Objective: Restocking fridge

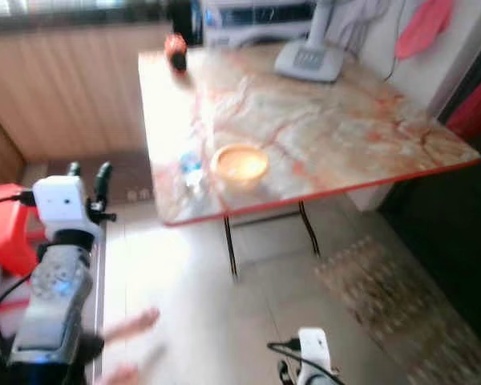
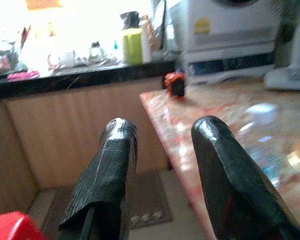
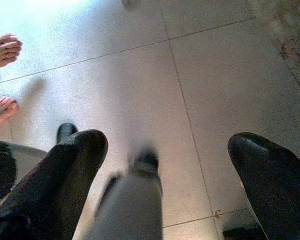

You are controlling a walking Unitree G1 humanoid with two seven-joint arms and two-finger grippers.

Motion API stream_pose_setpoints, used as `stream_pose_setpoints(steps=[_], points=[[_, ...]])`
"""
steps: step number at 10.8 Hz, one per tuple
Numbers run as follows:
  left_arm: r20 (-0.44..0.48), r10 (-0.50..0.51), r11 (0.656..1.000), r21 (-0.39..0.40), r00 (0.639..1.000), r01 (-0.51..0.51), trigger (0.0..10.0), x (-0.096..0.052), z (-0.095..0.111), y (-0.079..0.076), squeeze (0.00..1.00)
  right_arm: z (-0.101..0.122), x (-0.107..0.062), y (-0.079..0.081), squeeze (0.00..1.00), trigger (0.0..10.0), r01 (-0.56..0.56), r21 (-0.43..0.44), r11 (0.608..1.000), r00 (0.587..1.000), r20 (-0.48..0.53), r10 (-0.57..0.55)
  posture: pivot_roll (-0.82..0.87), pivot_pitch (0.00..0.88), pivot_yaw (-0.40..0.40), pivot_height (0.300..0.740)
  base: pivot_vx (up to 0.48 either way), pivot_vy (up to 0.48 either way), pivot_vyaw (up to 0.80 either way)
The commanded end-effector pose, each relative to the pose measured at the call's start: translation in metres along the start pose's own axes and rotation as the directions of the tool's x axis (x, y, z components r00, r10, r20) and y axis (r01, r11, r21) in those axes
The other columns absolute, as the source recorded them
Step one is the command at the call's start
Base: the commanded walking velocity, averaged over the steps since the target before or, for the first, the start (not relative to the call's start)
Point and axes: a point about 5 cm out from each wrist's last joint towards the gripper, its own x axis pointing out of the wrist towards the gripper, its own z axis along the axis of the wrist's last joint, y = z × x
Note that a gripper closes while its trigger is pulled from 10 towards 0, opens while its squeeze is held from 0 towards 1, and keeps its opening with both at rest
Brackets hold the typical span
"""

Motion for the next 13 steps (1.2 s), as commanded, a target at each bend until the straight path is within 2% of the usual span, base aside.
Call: stream_pose_setpoints(steps=[1,9,11,13], points=[[0.012,-0.024,1.000,-0.012,1.000,0.024,10.0,0.001,0.006,-0.007,0.00,-0.014,-0.003,-0.009,0.00,10.0,0.025,0.006,1.000,0.999,-0.044,-0.025,0.06,0.063,-0.042,0.740,0.300,0.000,0.00],[0.015,-0.068,0.997,-0.019,0.998,0.068,10.0,0.006,0.012,-0.011,0.00,-0.011,-0.003,-0.008,0.00,10.0,0.022,0.040,0.999,0.999,-0.028,-0.021,0.07,0.056,-0.038,0.740,0.298,0.000,0.00],[0.035,-0.078,0.996,-0.032,0.996,0.079,10.0,0.008,0.017,-0.014,0.00,-0.012,-0.003,-0.007,0.00,10.0,0.010,0.049,0.999,1.000,-0.029,-0.008,0.07,0.055,-0.038,0.740,0.300,0.000,-0.80],[0.053,-0.109,0.992,-0.062,0.993,0.112,10.0,0.005,0.019,-0.019,0.00,-0.011,-0.003,-0.007,0.00,10.0,0.005,0.033,0.999,1.000,-0.025,-0.004,0.08,0.050,-0.038,0.740,0.283,0.000,0.00]])
